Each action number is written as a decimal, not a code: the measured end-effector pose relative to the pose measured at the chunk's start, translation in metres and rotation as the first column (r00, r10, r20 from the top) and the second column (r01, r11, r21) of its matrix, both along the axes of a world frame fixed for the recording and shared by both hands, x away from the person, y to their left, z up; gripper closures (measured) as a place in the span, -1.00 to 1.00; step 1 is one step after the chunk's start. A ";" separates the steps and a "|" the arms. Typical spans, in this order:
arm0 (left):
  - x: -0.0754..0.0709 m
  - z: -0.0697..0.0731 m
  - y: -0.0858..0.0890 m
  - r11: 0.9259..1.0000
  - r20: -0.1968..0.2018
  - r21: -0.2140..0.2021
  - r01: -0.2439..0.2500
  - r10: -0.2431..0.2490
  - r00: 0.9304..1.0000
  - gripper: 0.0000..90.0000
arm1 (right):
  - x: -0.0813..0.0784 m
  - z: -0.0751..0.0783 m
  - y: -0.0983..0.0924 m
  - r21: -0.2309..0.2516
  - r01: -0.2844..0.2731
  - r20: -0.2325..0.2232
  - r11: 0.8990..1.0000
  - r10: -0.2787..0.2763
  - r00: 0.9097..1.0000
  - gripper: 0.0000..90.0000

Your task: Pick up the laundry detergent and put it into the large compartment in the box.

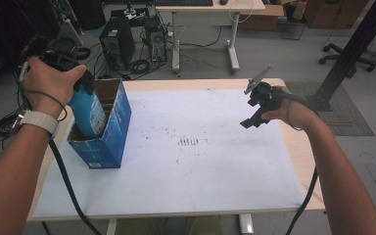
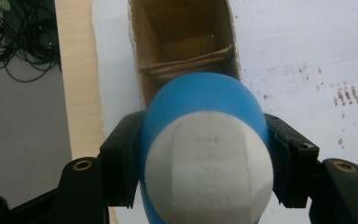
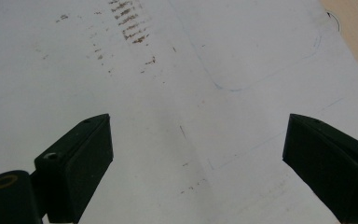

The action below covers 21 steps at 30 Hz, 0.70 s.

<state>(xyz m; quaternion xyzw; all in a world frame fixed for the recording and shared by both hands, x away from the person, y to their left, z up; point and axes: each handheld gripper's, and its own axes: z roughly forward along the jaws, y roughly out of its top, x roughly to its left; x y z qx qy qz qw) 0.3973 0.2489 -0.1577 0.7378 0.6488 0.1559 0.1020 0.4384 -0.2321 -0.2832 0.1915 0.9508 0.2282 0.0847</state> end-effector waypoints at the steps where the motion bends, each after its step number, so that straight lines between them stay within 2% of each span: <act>1: 0.001 -0.002 0.000 1.000 -0.004 -0.002 0.001 -0.001 1.000 -0.17 | 0.000 0.000 0.000 0.000 -0.001 -0.001 1.000 0.001 1.000 -0.81; 16: 0.006 -0.036 0.001 1.000 -0.005 -0.004 0.008 -0.008 1.000 -0.17 | 0.000 -0.001 0.000 -0.003 0.003 -0.004 1.000 -0.003 1.000 -0.82; 21: 0.008 -0.044 0.001 1.000 -0.002 0.015 0.016 -0.016 1.000 -0.17 | 0.000 -0.001 0.000 -0.007 0.006 -0.006 1.000 -0.006 1.000 -0.82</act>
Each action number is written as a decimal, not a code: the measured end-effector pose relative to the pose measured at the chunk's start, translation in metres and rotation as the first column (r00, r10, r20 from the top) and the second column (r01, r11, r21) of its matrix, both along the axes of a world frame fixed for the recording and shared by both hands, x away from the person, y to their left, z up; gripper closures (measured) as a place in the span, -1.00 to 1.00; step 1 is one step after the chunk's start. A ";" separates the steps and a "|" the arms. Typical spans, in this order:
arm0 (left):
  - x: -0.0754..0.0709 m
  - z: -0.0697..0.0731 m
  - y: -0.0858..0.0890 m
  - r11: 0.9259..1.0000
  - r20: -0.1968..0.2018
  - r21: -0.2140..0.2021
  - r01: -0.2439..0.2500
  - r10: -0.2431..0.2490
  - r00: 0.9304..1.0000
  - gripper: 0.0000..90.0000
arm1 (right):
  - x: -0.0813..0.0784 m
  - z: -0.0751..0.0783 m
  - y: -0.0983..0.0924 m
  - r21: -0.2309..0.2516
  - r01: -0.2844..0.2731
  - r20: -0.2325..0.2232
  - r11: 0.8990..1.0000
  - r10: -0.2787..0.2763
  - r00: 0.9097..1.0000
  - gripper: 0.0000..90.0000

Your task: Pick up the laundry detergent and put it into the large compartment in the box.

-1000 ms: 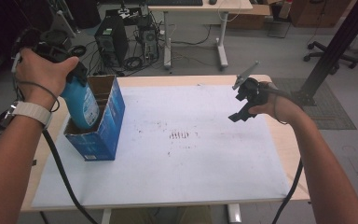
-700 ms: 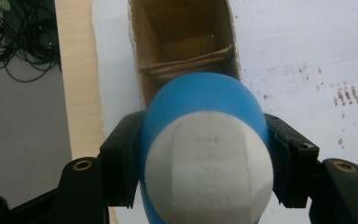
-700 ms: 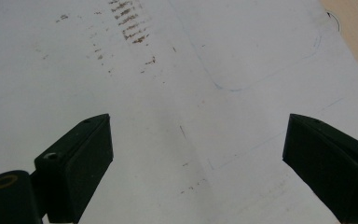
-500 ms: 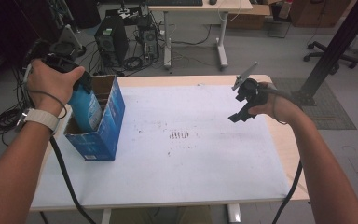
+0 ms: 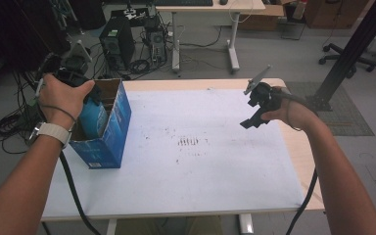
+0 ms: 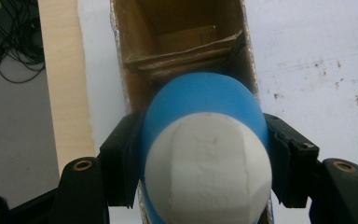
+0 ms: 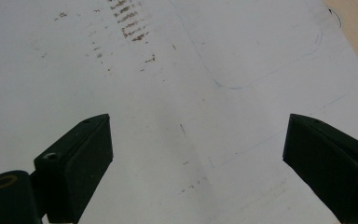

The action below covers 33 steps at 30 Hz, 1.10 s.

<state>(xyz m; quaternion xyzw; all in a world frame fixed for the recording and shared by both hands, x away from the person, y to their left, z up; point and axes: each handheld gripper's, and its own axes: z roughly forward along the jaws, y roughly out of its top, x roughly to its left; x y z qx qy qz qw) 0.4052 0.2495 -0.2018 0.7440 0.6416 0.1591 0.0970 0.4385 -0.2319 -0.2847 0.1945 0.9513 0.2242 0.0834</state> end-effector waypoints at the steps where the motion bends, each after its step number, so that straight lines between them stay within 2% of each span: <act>1: 0.000 -0.002 0.000 1.000 -0.001 0.002 -0.001 0.001 1.000 -0.17 | 0.000 0.000 0.000 0.000 0.000 0.000 1.000 0.000 1.000 -0.82; 13: 0.002 -0.024 0.002 1.000 -0.017 -0.003 0.002 -0.002 1.000 -0.17 | 0.002 -0.002 0.004 -0.004 -0.007 -0.005 1.000 0.007 1.000 -0.82; 33: 0.005 -0.050 -0.001 1.000 -0.039 -0.006 0.017 -0.017 0.999 -0.17 | -0.001 -0.003 0.000 0.001 0.001 -0.006 1.000 -0.001 1.000 -0.82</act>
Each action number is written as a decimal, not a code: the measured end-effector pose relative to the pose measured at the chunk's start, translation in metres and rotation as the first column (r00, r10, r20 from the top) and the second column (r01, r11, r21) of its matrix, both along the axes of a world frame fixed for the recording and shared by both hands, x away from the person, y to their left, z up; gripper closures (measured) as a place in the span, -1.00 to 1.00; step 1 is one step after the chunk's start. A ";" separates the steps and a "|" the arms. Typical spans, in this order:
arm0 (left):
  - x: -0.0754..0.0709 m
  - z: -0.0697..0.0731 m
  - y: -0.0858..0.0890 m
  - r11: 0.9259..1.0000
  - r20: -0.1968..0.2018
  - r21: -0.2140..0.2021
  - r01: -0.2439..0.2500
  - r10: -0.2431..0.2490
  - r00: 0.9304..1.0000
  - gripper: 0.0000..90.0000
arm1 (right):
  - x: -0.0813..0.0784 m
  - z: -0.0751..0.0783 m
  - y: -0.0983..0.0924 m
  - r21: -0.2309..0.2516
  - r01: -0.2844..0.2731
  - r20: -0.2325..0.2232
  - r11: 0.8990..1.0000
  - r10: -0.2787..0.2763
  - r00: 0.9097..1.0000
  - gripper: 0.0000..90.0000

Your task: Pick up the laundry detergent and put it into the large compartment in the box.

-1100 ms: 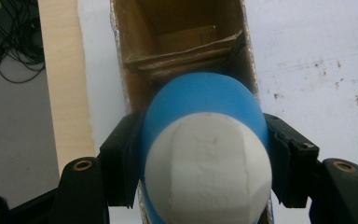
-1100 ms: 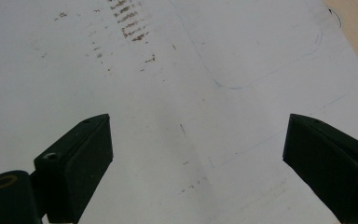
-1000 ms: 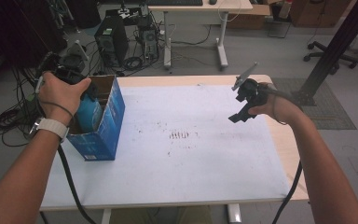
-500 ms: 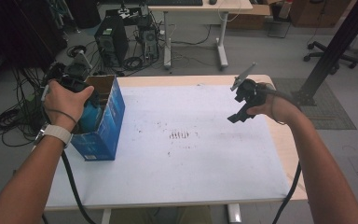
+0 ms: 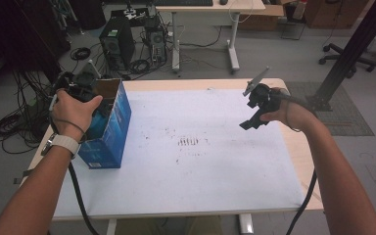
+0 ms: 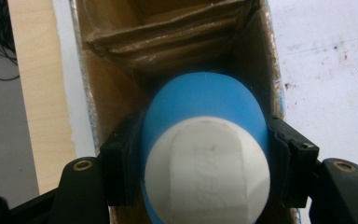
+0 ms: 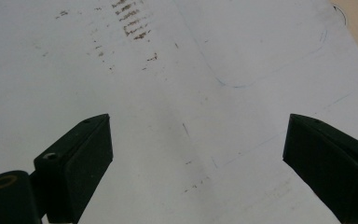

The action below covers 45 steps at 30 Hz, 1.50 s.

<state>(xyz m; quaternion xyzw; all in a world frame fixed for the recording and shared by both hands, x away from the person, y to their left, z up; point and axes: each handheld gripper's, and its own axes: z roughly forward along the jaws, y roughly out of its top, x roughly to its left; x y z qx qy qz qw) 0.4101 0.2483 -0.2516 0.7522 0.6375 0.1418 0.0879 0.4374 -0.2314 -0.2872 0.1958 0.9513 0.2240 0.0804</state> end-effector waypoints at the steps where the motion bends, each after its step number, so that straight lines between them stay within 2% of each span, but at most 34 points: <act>1: 0.000 -0.001 0.000 1.000 0.000 0.000 0.000 0.000 1.000 -0.17 | 0.000 0.000 0.000 0.000 0.000 0.000 1.000 0.000 1.000 -0.82; 18: 0.002 -0.021 0.003 1.000 -0.023 -0.002 -0.002 0.002 1.000 -0.17 | 0.001 -0.003 -0.002 0.003 0.005 -0.007 1.000 -0.005 1.000 -0.82; 45: 0.007 -0.025 0.007 1.000 -0.019 -0.018 0.000 0.000 1.000 -0.21 | 0.000 -0.008 -0.003 -0.002 0.007 -0.016 1.000 -0.007 1.000 -0.82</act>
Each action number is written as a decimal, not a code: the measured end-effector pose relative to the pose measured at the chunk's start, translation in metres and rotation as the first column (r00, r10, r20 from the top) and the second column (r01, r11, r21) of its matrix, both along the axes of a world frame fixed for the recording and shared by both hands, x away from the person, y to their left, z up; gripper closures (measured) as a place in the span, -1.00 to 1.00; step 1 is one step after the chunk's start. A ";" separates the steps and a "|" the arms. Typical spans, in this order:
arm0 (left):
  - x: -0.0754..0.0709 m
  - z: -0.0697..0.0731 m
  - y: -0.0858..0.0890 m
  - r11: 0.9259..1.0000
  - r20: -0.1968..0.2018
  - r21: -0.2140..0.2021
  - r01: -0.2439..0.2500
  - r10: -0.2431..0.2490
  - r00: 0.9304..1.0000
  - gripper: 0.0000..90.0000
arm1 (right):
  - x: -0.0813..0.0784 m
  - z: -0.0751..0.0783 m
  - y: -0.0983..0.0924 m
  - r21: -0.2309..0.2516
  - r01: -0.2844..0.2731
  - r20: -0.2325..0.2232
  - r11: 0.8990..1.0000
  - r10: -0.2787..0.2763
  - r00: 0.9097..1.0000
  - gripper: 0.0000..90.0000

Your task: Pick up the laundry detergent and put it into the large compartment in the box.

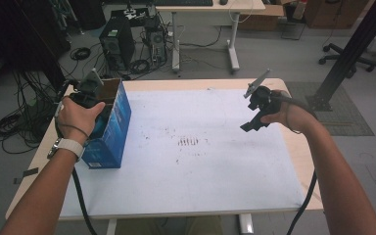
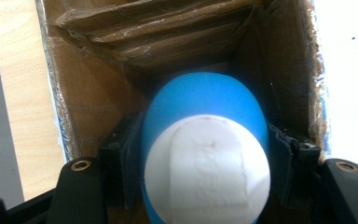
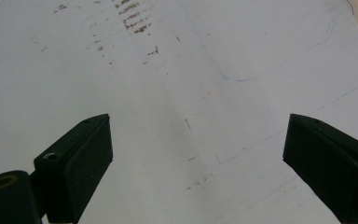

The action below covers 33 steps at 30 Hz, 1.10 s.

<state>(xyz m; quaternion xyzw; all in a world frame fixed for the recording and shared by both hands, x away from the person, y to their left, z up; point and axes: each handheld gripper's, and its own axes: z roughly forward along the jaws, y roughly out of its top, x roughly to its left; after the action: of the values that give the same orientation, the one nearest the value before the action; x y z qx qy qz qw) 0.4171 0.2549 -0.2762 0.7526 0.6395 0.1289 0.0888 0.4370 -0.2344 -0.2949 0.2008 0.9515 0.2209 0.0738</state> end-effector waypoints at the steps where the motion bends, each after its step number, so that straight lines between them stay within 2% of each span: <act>1: 0.000 0.000 0.001 1.000 0.000 0.000 -0.001 0.001 1.000 -0.23 | 0.000 0.000 0.000 0.000 0.000 0.000 1.000 0.000 1.000 -0.82; 3: 0.001 -0.001 0.002 1.000 -0.007 0.000 0.002 -0.002 1.000 -0.26 | 0.000 0.000 0.000 0.001 0.000 0.000 1.000 0.000 1.000 -0.82; 17: 0.000 -0.001 0.006 1.000 0.003 -0.011 -0.002 0.002 1.000 -0.45 | 0.000 -0.003 0.002 0.001 -0.002 -0.006 1.000 0.002 1.000 -0.82; 26: 0.000 0.001 0.007 1.000 0.002 -0.024 0.002 -0.002 1.000 -0.47 | 0.000 -0.003 0.003 -0.001 -0.002 -0.004 1.000 0.002 1.000 -0.82; 30: -0.002 0.002 0.007 1.000 0.010 -0.012 -0.002 0.002 1.000 -0.52 | 0.000 -0.002 0.003 -0.001 -0.003 -0.002 1.000 0.003 1.000 -0.82; 33: -0.002 0.003 0.008 1.000 0.005 -0.025 0.003 -0.003 1.000 -0.55 | -0.001 -0.002 0.003 0.001 -0.004 -0.003 1.000 0.004 1.000 -0.82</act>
<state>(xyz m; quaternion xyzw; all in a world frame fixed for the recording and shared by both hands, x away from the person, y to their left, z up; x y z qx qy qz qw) 0.4149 0.2625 -0.2734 0.7522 0.6397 0.1225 0.0999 0.4360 -0.2315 -0.2968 0.1994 0.9519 0.2214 0.0720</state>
